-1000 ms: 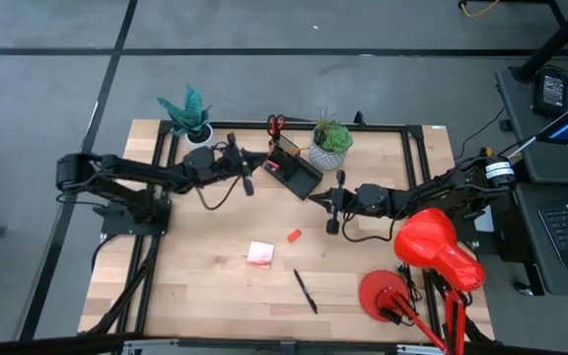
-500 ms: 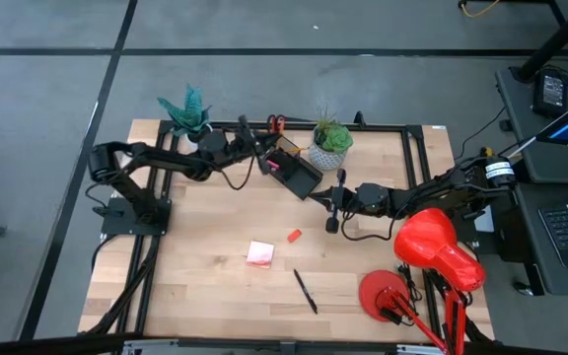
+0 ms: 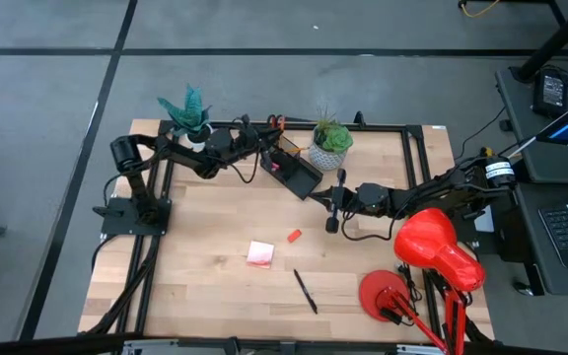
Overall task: Pick and place office supplies into organizer
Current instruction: Put the orange pencil into the black desk organizer
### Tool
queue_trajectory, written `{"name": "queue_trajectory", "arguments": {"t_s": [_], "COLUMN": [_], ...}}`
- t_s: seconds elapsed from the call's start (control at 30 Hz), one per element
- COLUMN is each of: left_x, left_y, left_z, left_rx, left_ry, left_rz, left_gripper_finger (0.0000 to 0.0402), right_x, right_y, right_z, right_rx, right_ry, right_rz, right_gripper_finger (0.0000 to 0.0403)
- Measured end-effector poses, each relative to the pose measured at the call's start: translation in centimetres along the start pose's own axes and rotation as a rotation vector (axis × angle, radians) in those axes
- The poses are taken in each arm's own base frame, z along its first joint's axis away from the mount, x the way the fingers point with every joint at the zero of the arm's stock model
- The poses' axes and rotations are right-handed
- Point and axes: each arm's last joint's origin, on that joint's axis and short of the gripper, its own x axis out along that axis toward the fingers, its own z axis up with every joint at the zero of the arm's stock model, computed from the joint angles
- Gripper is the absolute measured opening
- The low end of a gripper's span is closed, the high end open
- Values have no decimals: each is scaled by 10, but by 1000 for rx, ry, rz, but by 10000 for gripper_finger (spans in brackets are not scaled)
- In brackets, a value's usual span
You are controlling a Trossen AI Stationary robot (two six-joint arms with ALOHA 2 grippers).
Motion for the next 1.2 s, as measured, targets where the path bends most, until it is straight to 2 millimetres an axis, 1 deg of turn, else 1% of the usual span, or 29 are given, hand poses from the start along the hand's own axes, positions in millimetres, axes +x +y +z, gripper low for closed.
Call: {"name": "queue_trajectory", "arguments": {"t_s": [0.1, 0.3, 0.47, 0.93, 1.2], "left_x": [0, 0, -1, -1, -2], "left_y": [2, 2, 2, 1, 0], "left_z": [-3, -9, -17, -19, -25], "left_rx": [-13, -17, -17, -26, -36], "left_ry": [2, 64, 148, 172, 235], "left_rz": [5, 8, 10, -42, -76], "left_gripper_finger": [18, 18, 18, 18, 17], "right_x": [0, 0, 0, 0, 0], "right_y": [0, 0, 0, 0, 0], "right_z": [0, 0, 0, 0, 0], "right_rx": [0, 0, 26, 26, 27], "right_ry": [0, 0, 0, -1, -3], "right_rz": [0, 0, 0, 1, 1], "right_gripper_finger": [8, 8, 8, 8, 8]}}
